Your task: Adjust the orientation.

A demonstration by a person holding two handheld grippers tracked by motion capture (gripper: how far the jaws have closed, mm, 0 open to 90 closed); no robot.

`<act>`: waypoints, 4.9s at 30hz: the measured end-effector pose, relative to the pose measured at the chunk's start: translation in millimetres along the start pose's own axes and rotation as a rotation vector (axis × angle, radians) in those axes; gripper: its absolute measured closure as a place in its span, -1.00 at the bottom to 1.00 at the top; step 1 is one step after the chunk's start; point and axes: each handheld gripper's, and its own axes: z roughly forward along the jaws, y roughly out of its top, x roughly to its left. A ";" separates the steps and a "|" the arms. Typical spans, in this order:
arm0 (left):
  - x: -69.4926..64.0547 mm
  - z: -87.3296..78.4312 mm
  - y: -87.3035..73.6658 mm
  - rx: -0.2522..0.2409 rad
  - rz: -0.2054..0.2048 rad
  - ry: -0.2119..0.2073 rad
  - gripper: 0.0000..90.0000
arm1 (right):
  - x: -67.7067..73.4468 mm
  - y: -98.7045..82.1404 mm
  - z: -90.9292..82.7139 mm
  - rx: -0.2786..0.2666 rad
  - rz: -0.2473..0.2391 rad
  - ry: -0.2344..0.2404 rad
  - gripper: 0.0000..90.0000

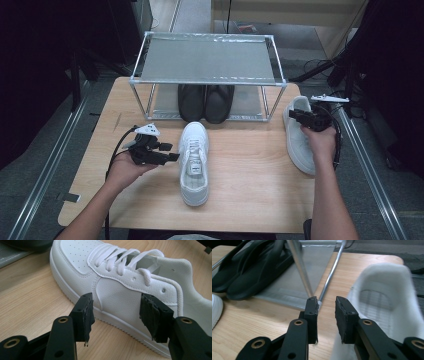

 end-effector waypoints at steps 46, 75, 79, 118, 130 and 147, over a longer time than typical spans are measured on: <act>1.7 -0.2 -0.1 0.014 0.005 0.002 -0.03 | -6.9 -16.1 -13.8 0.010 0.121 -0.021 0.83; 6.9 13.4 25.7 -0.009 0.048 -0.054 -0.08 | 70.2 -53.4 -64.5 0.087 -0.010 0.074 0.83; 6.6 16.5 28.9 -0.008 0.057 -0.060 -0.08 | 86.2 -57.2 -63.1 0.105 -0.034 0.108 0.82; 7.8 16.0 26.0 0.005 0.055 -0.059 -0.08 | 195.4 -64.8 -1.0 0.207 -0.213 0.308 0.81; 7.9 13.9 24.0 0.003 0.052 -0.057 -0.09 | 186.2 -60.7 -22.9 0.101 -0.200 0.312 0.67; 6.7 15.3 26.8 -0.001 0.064 -0.051 -0.09 | 189.8 -91.7 -34.8 0.170 -0.221 0.346 1.00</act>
